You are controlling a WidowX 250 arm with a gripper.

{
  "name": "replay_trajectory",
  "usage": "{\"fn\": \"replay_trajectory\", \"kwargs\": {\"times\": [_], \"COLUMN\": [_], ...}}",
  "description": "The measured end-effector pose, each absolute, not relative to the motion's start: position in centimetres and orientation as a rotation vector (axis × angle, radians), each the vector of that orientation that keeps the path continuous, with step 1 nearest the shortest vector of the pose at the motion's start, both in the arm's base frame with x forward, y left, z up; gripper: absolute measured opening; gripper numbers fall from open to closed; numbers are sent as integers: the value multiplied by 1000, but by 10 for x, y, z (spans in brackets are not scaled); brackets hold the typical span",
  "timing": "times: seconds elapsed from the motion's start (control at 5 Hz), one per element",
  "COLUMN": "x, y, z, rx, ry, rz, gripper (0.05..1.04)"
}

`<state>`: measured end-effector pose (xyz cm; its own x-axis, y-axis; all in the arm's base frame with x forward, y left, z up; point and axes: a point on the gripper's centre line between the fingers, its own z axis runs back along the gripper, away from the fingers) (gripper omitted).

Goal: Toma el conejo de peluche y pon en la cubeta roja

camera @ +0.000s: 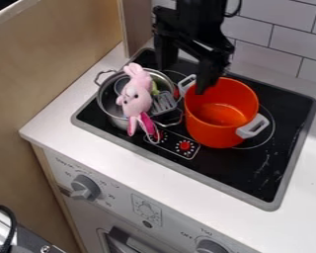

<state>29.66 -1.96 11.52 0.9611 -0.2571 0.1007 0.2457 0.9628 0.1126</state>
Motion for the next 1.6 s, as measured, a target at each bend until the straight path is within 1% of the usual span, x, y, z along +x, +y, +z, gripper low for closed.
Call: {"fn": "replay_trajectory", "kwargs": {"times": [0.2, 0.4, 0.6, 0.8, 1.0, 1.2, 1.6], "x": [291, 279, 275, 271, 270, 268, 262], "y": [-6, 3, 12, 27, 37, 39, 30], "z": [113, 120, 124, 126, 118, 110, 103], "rx": [143, 190, 221, 249, 251, 238, 187], "ry": [-79, -85, -79, -116, -127, -134, -125], "rz": [-250, -214, -209, -235, -267, -277, -220], "gripper": [1001, 1001, 1001, 1001, 1001, 1001, 1001]}}
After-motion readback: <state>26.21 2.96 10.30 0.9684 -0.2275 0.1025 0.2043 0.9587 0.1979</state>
